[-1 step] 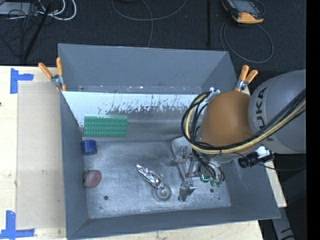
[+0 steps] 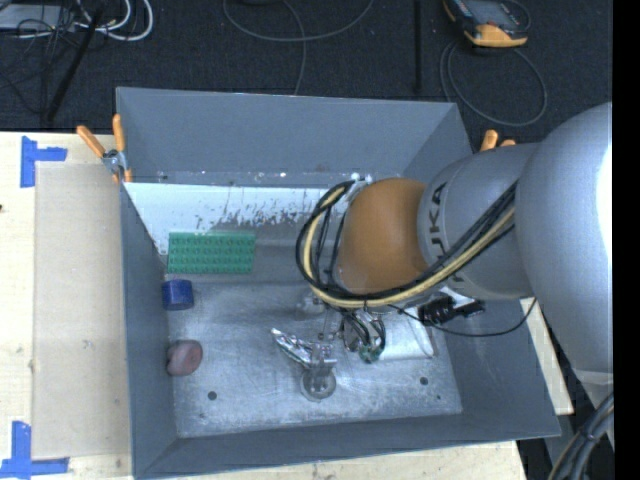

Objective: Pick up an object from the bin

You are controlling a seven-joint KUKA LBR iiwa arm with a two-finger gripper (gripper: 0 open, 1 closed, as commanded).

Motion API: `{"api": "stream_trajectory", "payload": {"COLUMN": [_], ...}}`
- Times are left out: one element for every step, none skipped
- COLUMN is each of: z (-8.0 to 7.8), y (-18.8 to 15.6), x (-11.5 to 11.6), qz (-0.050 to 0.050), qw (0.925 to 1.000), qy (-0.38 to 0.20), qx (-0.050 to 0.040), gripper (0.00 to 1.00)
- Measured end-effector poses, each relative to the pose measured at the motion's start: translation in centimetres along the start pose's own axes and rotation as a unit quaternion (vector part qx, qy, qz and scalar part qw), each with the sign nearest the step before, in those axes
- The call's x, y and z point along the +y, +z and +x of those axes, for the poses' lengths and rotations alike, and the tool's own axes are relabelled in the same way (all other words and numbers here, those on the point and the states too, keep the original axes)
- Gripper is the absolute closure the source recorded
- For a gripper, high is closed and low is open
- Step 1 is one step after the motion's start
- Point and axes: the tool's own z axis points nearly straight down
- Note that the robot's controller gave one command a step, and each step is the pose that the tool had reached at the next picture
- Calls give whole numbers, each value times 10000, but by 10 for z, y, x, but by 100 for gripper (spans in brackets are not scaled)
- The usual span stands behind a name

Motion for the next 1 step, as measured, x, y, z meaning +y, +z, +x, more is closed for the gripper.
{"api": "stream_trajectory", "payload": {"z": [37], "y": [-18], "x": [-3], "qz": [1], "qw": [9882], "qy": [1530], "qx": [30], "gripper": [0]}}
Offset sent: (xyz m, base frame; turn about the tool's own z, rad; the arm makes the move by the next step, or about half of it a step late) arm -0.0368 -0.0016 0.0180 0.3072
